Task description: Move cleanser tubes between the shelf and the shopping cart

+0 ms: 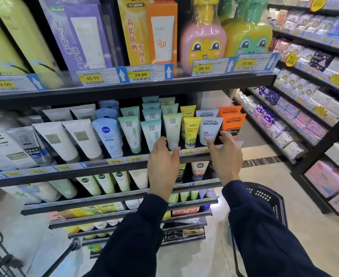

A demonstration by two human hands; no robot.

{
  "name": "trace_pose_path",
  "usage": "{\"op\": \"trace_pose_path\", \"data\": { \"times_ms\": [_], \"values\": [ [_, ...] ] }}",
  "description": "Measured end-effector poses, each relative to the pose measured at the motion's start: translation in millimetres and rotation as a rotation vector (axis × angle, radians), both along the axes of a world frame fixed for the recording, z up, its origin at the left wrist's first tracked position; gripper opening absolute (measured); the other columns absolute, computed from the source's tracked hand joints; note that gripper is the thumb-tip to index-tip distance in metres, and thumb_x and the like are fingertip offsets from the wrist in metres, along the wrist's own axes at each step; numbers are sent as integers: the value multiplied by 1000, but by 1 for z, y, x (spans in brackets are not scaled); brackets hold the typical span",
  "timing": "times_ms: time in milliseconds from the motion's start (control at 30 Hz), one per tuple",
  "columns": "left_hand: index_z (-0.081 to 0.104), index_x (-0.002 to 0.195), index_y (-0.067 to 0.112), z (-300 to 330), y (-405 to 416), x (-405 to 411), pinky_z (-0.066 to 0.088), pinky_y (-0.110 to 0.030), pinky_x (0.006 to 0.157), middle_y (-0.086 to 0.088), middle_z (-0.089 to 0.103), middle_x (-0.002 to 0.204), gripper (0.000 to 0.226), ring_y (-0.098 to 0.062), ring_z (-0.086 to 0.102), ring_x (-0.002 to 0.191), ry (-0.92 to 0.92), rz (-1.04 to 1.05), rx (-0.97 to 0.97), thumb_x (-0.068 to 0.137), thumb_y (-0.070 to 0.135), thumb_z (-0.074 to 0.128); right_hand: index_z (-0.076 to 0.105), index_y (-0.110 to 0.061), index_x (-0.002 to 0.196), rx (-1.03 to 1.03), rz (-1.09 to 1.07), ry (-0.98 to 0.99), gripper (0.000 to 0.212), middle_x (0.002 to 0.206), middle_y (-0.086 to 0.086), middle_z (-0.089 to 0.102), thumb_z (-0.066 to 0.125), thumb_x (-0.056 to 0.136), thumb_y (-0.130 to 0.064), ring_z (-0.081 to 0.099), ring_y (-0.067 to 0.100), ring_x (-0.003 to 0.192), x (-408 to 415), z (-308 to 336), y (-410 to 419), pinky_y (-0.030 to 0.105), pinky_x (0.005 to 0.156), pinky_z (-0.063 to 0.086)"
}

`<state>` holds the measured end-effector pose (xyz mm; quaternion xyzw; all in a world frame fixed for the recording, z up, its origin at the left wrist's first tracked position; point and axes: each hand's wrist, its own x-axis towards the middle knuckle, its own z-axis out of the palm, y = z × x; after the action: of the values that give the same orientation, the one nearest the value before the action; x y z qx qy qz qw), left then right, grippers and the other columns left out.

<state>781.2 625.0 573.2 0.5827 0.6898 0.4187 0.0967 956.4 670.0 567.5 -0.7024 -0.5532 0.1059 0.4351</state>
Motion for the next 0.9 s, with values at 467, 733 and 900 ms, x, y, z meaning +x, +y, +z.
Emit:
{"op": "trace_pose_path", "data": {
  "times_ms": [467,733,900],
  "values": [
    [45,133,8,-2,43,22,57,-49,86,-14,64,123,48,-35,66,109,-92,112,-180,96,28,68,58,-25,131,-12,82,89,45,122,-1,74,75,91,-40,70,23,109,-2,0,12,46,86,60],
    [43,133,5,0,48,27,59,-51,75,-20,70,108,45,-41,69,98,-3,172,-212,102,31,61,52,-23,128,-14,70,80,53,123,0,72,79,88,-45,69,26,106,-7,-3,15,47,79,60],
    [47,122,6,0,48,26,58,-50,73,-19,70,104,34,-40,69,97,47,174,-222,104,32,58,53,-22,130,-5,67,76,53,125,1,71,80,88,-42,69,28,107,-8,-4,15,48,80,60]
  ]
}}
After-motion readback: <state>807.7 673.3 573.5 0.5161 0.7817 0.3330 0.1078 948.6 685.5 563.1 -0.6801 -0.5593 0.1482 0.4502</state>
